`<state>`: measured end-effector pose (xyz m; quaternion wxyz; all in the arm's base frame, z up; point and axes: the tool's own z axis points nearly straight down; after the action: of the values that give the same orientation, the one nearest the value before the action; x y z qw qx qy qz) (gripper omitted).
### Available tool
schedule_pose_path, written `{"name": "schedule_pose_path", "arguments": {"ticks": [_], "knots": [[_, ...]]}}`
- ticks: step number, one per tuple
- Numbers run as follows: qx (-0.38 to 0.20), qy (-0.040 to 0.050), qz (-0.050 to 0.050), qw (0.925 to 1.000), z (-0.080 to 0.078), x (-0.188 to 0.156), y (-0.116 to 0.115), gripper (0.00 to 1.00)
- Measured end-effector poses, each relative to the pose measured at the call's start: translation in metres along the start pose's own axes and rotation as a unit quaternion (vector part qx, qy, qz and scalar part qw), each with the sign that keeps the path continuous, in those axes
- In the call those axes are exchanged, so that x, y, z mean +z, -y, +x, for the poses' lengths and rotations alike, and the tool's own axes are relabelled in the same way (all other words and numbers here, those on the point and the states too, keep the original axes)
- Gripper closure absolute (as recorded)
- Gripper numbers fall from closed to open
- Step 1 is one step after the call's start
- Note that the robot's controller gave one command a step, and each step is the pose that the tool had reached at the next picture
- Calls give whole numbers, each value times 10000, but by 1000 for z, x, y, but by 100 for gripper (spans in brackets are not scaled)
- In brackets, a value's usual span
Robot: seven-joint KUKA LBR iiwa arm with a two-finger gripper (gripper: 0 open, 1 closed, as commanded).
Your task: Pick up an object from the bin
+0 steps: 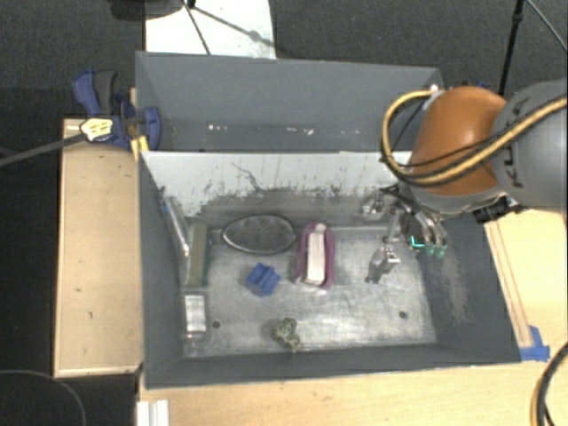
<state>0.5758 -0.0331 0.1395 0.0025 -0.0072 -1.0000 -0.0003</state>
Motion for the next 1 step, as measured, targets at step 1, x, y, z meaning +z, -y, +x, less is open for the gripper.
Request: {"name": "schedule_pose_path", "arguments": {"ticks": [1], "knots": [[460, 21, -10, 9989, -6, 10, -48, 0]]}}
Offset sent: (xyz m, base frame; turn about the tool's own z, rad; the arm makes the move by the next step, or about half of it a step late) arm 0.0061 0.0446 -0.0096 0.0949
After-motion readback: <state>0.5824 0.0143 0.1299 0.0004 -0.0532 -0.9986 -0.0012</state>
